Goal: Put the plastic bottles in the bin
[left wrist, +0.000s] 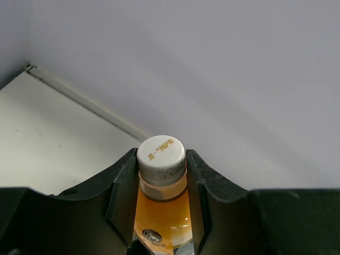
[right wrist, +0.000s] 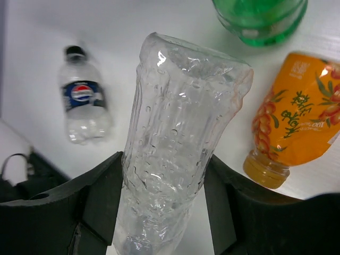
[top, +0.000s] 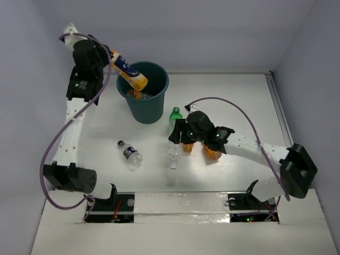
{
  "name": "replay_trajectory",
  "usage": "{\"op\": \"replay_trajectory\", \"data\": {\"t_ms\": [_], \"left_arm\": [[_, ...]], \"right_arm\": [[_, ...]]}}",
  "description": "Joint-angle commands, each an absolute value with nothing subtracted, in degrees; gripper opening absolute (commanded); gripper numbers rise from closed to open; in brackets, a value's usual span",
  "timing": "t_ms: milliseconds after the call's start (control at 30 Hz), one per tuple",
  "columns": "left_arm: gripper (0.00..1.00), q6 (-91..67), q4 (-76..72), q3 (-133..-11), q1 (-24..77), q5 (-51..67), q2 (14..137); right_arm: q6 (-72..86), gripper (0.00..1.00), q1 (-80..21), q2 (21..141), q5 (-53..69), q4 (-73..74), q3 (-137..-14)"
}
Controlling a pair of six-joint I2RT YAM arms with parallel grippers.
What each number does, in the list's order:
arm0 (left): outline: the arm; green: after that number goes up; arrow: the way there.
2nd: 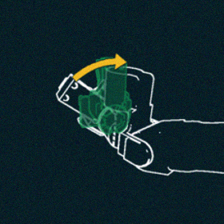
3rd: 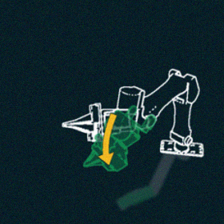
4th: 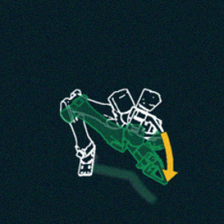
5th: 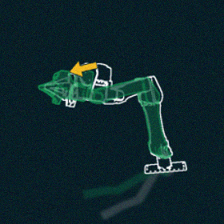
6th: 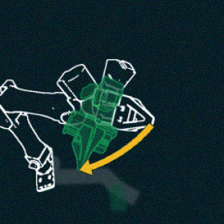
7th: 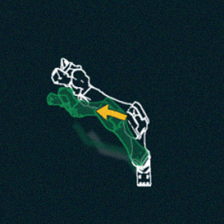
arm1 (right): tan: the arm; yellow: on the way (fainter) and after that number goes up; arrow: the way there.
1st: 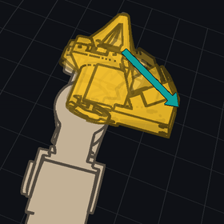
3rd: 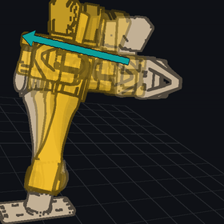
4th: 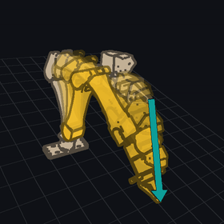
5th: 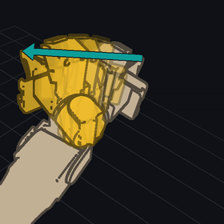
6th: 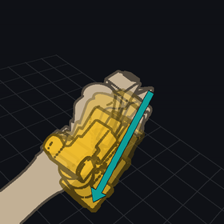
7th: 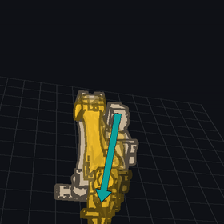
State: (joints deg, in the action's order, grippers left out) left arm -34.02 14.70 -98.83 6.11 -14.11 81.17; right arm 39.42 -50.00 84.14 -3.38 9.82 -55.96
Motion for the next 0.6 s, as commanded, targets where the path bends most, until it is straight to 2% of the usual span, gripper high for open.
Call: {"op": "replay_trajectory", "data": {"t_ms": [0, 200, 300, 333, 400, 567], "left_arm": [[0.0, -25.78, 8.18, -101.6, 10.18, -23.09, 84.09], [0.0, -24.17, 6.6, -101.96, 12.48, -24.52, 89.03], [0.38, -24.52, 5.19, -100.99, 13.1, -23.65, 89.3], [0.57, -24.87, 5.27, -101.07, 13.1, -22.42, 89.12], [0.68, -26.28, 5.89, -101.6, 13.1, -21.1, 88.51], [0.71, -26.54, 10.8, -103.01, 13.1, -17.06, 84.56]], "right_arm": [[37.27, 0.48, -51.06, 77.44, -2.2, 8.51, -60.54], [31.56, 0.48, -51.06, 73.22, -4.91, 16.42, -71.0], [27.61, 0.48, -51.06, 73.91, -7.99, 19.15, -79.69], [26.64, 0.48, -51.06, 75.66, -9.74, 19.86, -82.24], [24.0, 0.48, -51.06, 78.21, -11.07, 20.91, -89.69], [22.59, 0.48, -48.35, 88.3, -11.95, 20.83, -102.72]]}}
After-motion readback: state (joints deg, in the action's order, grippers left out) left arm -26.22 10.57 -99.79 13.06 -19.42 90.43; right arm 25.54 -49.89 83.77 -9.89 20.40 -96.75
